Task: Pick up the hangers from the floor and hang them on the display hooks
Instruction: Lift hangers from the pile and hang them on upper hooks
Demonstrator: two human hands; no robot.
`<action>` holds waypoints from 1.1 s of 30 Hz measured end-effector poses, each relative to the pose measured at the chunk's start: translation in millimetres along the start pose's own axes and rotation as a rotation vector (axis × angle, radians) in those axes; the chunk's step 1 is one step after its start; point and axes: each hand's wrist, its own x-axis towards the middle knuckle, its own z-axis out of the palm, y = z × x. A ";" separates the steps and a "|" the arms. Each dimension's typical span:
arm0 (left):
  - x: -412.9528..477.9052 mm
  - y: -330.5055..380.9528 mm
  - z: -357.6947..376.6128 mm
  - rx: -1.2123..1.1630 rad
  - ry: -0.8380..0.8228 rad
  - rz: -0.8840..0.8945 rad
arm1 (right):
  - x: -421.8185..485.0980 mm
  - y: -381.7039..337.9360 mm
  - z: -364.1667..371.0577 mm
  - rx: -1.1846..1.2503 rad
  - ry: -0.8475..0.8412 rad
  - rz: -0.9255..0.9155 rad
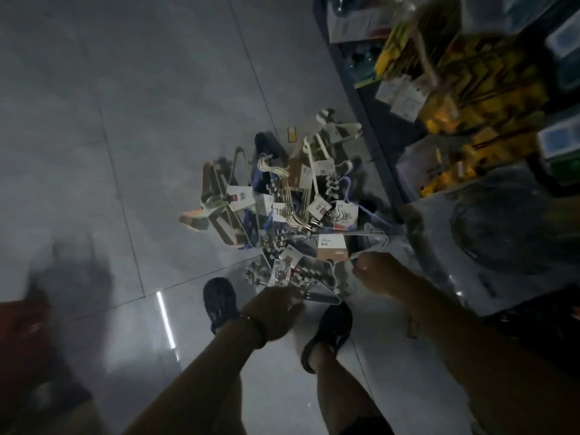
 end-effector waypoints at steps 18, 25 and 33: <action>373.9 -144.2 164.0 0.464 -0.198 0.029 | 339.5 133.3 125.5 -0.456 0.200 0.148; 373.0 -154.8 183.1 0.533 -0.155 0.026 | 336.7 125.0 141.3 -0.649 0.288 0.224; 354.1 -155.6 172.9 0.422 -0.277 -0.084 | 323.1 105.3 105.6 -0.745 0.101 0.204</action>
